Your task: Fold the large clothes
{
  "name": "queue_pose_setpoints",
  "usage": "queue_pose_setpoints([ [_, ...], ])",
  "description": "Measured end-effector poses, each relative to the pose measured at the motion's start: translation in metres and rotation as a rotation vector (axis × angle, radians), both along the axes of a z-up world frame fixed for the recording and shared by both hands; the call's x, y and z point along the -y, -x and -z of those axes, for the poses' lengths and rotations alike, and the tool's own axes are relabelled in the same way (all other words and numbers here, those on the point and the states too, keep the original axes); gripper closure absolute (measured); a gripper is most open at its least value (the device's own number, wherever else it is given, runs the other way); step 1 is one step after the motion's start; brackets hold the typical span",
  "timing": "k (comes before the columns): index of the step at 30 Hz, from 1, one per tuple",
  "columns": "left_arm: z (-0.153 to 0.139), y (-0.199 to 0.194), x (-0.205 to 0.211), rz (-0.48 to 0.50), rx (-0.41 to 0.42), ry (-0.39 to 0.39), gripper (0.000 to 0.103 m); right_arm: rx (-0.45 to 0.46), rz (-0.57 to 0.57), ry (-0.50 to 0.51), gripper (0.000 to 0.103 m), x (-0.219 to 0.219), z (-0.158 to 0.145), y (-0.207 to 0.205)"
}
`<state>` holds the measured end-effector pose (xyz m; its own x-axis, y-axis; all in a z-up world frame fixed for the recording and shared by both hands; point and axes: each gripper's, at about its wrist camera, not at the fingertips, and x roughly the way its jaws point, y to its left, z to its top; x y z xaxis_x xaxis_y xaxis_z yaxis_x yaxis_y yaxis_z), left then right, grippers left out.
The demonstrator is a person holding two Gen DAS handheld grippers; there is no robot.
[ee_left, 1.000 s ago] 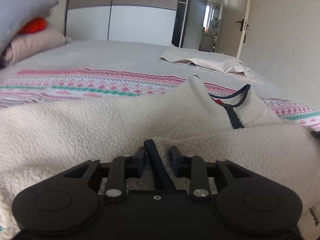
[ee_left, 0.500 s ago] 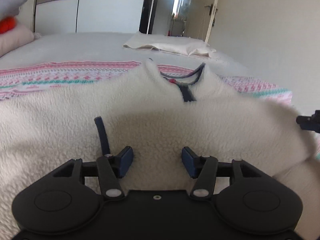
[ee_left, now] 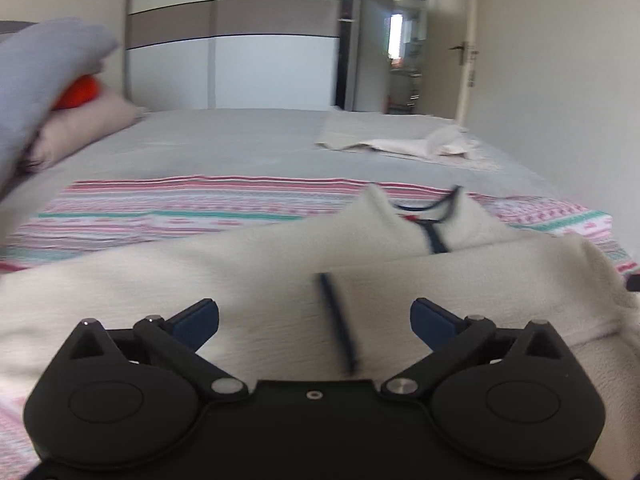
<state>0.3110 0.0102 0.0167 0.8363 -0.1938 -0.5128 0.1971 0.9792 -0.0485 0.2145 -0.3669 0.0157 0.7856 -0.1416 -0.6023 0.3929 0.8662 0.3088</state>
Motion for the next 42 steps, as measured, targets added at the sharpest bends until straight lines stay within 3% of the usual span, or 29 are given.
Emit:
queue_pose_setpoints([
  [1,-0.005,0.004,-0.009,-0.029,0.003,-0.013,0.0,0.008,-0.007,-0.015,0.03,-0.004,-0.003,0.004],
  [3,-0.013,0.011,-0.029,-0.099,0.008,-0.051,0.0,0.033,-0.038,-0.014,0.014,-0.016,-0.009,0.011],
  [11,-0.01,0.019,-0.103,-0.484,0.07,-0.168,0.0,0.044,-0.13,0.032,0.006,-0.062,0.0,0.016],
  [14,-0.003,0.011,-0.137,-0.562,0.068,-0.105,0.0,0.037,-0.142,0.046,0.006,-0.071,0.001,0.015],
  [18,0.006,-0.003,-0.183,-0.69,0.005,-0.016,0.0,0.025,-0.124,0.089,0.005,-0.079,0.003,0.015],
  [24,0.025,-0.018,-0.232,-0.826,-0.014,0.001,0.0,-0.006,-0.113,0.115,0.005,-0.08,0.01,0.014],
  [28,0.037,-0.019,-0.251,-0.839,0.031,0.078,0.0,-0.019,-0.114,0.119,0.005,-0.08,0.012,0.013],
  [32,0.042,-0.021,-0.256,-0.836,0.099,0.082,0.003,-0.023,-0.117,0.14,0.005,-0.081,0.012,0.015],
  [33,0.043,-0.021,-0.256,-0.834,0.116,0.09,0.005,-0.023,-0.116,0.141,0.005,-0.08,0.012,0.015],
  [42,0.038,-0.021,-0.26,-0.817,0.163,0.109,0.065,-0.02,-0.116,0.125,0.004,-0.076,0.011,0.016],
])
